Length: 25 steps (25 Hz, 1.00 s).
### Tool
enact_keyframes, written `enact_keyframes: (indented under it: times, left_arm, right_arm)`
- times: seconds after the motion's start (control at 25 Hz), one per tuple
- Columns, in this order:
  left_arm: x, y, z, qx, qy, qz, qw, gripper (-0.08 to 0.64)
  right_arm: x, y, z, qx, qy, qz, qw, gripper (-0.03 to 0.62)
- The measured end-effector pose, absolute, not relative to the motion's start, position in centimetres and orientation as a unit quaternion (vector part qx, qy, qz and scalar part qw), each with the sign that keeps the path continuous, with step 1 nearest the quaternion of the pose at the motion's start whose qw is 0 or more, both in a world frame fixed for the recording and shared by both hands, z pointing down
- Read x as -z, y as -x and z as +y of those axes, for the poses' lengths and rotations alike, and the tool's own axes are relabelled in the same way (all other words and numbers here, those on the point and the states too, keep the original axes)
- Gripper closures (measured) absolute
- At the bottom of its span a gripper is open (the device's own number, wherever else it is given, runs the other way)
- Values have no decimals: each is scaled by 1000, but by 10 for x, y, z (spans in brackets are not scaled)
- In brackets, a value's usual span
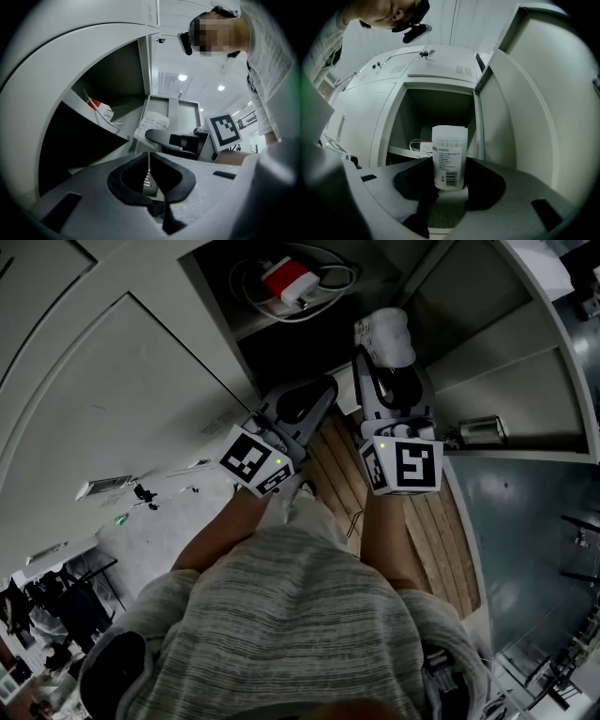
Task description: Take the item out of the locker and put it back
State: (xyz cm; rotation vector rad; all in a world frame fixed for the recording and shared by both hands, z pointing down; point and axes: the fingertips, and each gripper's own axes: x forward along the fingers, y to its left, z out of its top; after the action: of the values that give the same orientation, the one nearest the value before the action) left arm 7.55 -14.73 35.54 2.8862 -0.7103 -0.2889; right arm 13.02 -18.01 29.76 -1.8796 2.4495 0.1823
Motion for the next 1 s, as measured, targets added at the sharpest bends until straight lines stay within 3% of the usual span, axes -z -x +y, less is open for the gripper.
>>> enact_keyframes:
  times: [0.56,1.0]
  left_arm:
    - [-368,-64,-157,94,-956,-263,92,548]
    - [-375,-56,-161,93,-951,-279,97,548]
  right_arm:
    - [-427,-117,-235,50,599,797,-66,387]
    - [-483,-104,-263,84,590,796,-102,387]
